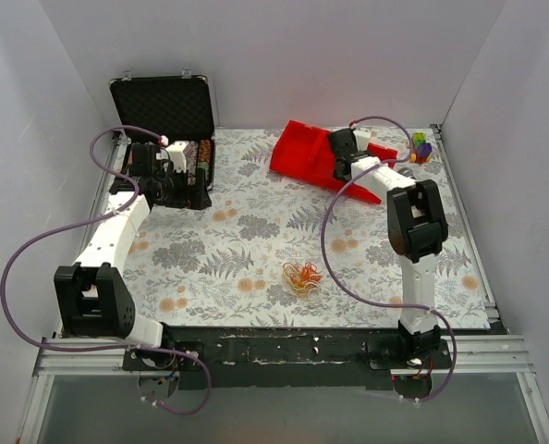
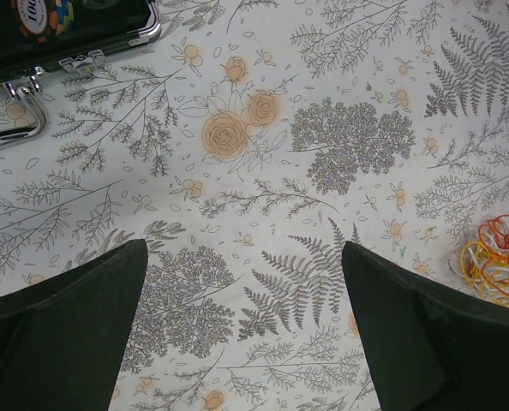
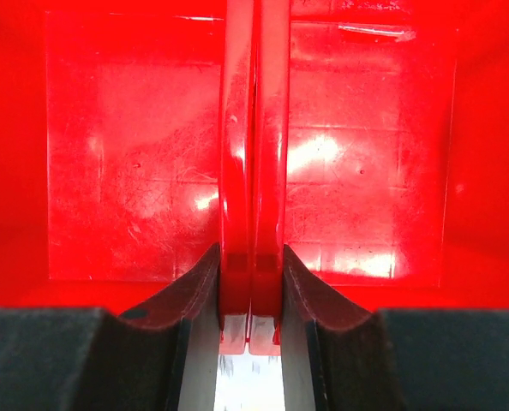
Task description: Untangle the cables
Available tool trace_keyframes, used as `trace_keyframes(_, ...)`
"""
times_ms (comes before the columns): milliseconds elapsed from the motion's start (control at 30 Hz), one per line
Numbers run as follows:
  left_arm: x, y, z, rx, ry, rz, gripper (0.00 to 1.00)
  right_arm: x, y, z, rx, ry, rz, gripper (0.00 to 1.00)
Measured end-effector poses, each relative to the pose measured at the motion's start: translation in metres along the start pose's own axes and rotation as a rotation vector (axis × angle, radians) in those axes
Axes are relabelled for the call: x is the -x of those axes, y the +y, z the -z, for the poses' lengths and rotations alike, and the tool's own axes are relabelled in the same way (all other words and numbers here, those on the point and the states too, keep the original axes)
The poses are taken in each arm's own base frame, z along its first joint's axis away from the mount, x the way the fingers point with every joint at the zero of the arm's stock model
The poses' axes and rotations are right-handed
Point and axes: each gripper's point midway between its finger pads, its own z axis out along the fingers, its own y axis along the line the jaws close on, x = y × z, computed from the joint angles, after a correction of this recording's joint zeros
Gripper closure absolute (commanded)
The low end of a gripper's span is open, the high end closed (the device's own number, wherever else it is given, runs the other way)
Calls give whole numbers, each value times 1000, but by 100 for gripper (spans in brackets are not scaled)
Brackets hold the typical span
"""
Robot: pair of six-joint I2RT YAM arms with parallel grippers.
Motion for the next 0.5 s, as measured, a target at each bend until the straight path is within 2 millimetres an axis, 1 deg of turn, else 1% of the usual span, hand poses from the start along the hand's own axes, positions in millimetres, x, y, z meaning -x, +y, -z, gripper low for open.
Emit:
trace_keyframes(100,1,-1,7,7,-15,-9,2,-26,3,27,5,6,21,87)
trace_keyframes(233,1,-4,19,16,-33,-23,2,-64,18,66,46,6,66,87)
trace_keyframes(333,-2,-7,26,19,-42,-31,2,-90,25,92,79,6,97,86)
trace_keyframes(400,-6,-7,29,21,-39,-34,2,-105,26,107,95,9,108,87)
trace_keyframes(500,-12,-8,32,22,-30,-34,2,-122,18,124,103,13,105,86)
